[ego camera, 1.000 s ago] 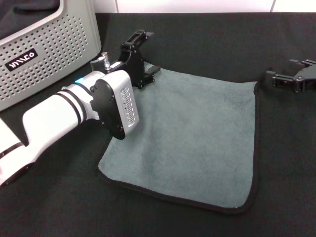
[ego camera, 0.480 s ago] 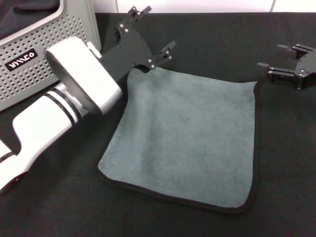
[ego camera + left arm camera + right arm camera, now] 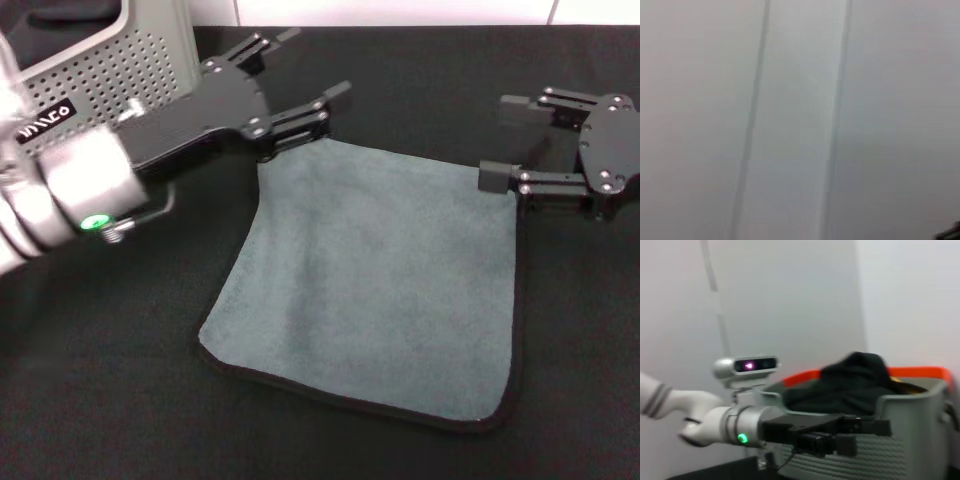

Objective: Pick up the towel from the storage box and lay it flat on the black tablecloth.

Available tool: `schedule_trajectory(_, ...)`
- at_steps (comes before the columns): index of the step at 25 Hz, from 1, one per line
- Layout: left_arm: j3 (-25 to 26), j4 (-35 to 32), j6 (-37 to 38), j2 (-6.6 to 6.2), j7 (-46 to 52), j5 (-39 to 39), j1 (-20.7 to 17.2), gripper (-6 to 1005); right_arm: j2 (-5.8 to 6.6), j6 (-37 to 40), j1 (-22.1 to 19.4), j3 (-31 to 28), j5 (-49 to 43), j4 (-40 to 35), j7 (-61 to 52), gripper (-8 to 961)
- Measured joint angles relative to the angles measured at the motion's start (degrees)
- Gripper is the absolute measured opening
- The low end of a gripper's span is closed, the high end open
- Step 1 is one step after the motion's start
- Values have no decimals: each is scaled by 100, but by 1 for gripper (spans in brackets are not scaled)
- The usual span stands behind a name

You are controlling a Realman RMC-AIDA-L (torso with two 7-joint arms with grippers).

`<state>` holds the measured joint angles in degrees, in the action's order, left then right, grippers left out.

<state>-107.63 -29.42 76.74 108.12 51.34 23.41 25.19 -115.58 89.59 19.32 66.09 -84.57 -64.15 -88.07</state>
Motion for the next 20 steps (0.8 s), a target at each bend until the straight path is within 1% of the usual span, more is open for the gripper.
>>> schedule_trajectory(1,0,0,0,0,0,0,0,888,0,0,0,0,0,0,0,799)
schedule_trajectory(2,49,4,237,-82,192,101,-10,888,0,104,4,0,1,-69,-9,799)
schedule_trajectory(3,148,7,511,-181,433,269,-20,888,1,372,7,0,18,-271,-55,799)
schedule_trajectory(4,311,6,748,-256,648,466,-20,888,1,372,7,0,18,-271,-55,799)
schedule_trajectory(6,767,5,1251,-353,1083,1046,-21,888,2,712,12,0,64,-537,-181,799)
schedule_trajectory(8,1415,-75,1821,-390,1435,1841,-17,888,5,847,15,0,77,-653,-252,799)
schedule_trajectory(10,1991,-210,2204,-388,1694,2527,-15,888,9,1028,29,0,100,-799,-328,799)
schedule_trajectory(11,2343,-321,2384,-360,1866,2909,-19,888,10,1108,39,-2,123,-842,-354,799)
schedule_trajectory(14,2987,-648,2693,-261,2154,3649,-23,888,10,1304,94,-59,212,-946,-402,799)
schedule_trajectory(17,3266,-1014,2889,-168,2299,4098,-23,888,8,1395,135,-188,242,-1000,-420,799)
schedule_trajectory(20,3362,-1153,2909,-112,2329,4206,-22,888,3,1379,167,-274,275,-975,-415,799)
